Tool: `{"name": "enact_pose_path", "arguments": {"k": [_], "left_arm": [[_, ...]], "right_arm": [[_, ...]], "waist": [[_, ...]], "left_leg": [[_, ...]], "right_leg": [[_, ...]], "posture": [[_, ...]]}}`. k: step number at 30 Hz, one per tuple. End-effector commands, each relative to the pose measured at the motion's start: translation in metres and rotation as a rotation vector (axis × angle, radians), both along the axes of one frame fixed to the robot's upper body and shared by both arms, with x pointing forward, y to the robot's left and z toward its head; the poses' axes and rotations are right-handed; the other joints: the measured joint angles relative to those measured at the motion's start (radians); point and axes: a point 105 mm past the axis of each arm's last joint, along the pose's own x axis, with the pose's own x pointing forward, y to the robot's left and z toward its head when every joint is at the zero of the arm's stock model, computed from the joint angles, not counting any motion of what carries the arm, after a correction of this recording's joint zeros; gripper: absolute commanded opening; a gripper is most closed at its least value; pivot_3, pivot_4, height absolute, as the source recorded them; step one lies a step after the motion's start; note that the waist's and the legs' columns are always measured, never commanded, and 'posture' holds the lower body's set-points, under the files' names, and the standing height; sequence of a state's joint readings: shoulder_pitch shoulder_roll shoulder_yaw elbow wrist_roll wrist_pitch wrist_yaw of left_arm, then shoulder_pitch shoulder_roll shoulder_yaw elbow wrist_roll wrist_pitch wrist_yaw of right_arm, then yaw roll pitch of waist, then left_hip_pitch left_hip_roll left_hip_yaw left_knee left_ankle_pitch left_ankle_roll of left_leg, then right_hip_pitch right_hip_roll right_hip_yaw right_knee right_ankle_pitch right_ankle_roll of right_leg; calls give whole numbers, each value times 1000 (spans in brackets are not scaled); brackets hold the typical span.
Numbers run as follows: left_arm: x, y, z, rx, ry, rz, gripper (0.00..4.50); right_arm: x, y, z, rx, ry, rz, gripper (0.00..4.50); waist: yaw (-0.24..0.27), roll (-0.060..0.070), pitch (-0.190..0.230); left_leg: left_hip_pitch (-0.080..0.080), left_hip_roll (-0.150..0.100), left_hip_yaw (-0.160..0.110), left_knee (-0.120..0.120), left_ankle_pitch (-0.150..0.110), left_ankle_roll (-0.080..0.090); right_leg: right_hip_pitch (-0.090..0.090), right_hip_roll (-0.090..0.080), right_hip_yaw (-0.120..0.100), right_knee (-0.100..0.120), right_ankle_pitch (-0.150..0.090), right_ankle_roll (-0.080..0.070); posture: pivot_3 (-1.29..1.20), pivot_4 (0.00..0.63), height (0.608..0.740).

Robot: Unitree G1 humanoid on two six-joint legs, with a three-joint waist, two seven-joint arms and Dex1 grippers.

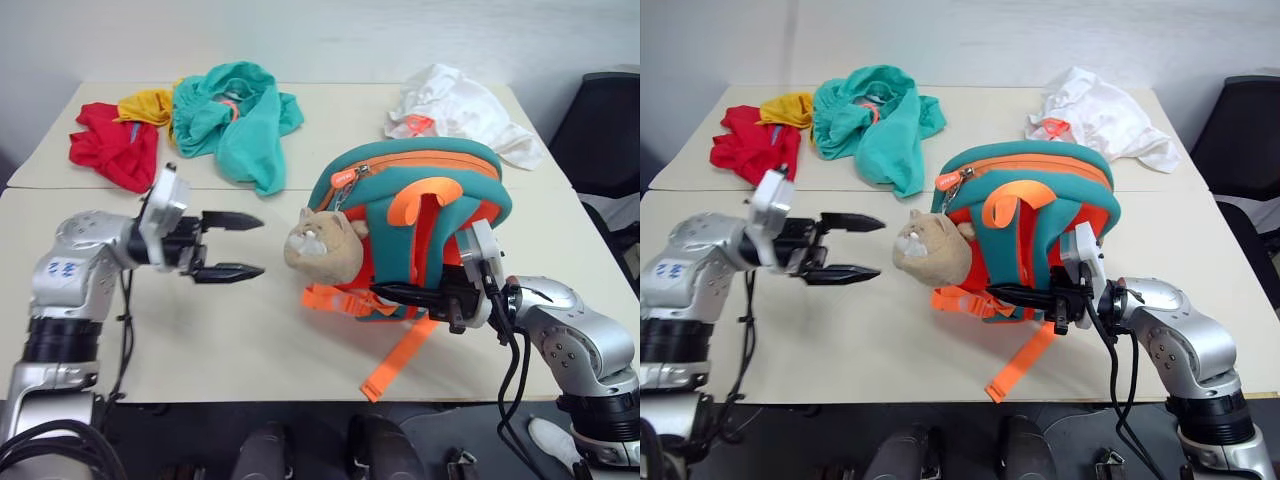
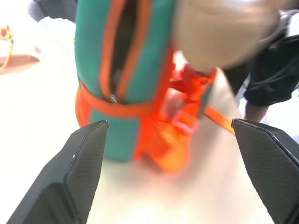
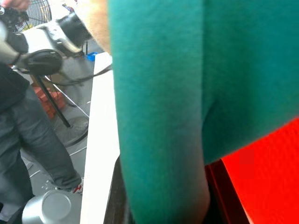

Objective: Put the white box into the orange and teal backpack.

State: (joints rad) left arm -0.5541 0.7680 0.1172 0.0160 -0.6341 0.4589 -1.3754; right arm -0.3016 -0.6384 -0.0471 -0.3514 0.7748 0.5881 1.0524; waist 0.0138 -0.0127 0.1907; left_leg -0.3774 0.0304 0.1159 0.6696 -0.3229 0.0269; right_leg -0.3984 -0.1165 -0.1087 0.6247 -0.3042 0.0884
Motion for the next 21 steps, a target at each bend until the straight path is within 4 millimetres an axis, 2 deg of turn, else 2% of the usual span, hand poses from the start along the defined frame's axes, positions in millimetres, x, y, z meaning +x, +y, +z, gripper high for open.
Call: {"name": "enact_pose_path", "arguments": {"k": [1, 7, 10, 13, 16, 19, 21], "left_arm": [[-16, -23, 23, -58, -119, -51, 4442], [-10, -64, 27, -173, -187, 37, 4442], [-9, -73, 25, -203, -197, 66, 4442], [-17, -73, 30, -258, -197, 37, 3839], [-19, -66, 30, -257, -196, 32, 2939], [-16, -57, 31, -233, -209, 57, 1981], [-7, -47, 31, -206, -231, 112, 1398]], "right_arm": [[-1, 1, 2, 13, -21, -2, 13], [1, 4, 1, 16, -14, 8, 13], [2, 5, 0, 14, -13, 13, 13], [3, 6, 0, 14, -12, 16, 13], [4, 6, -1, 15, -12, 10, 13], [5, 5, -3, 15, -16, 0, 13], [6, 5, -3, 19, -21, -9, 13]], "waist": [[9, 0, 0], [7, 0, 0], [2, 0, 0], [-2, 0, 0], [-7, 0, 0], [-12, 0, 0], [-14, 0, 0]], "left_leg": [[0, 0, 0, 1, -1, 1], [1, 0, 1, 0, -1, 1], [1, 0, 2, 1, -1, 1], [2, 0, 2, 0, -1, 1], [2, 0, 2, 0, -1, 1], [2, 0, 2, 0, -1, 1], [2, 0, 2, 0, -1, 1]], "right_leg": [[1, -1, 0, 0, 0, 1], [2, 1, 0, -1, 1, 2], [2, 2, 1, -1, 1, 2], [2, 2, 1, -1, 1, 2], [2, 1, 2, -1, 1, 2], [2, 1, 2, -1, 1, 2], [2, 1, 1, -1, 1, 2]], "posture": [[0, 150, 740], [0, 150, 740], [0, 150, 740], [0, 150, 740], [0, 150, 740], [0, 150, 740], [0, 150, 740]]}}
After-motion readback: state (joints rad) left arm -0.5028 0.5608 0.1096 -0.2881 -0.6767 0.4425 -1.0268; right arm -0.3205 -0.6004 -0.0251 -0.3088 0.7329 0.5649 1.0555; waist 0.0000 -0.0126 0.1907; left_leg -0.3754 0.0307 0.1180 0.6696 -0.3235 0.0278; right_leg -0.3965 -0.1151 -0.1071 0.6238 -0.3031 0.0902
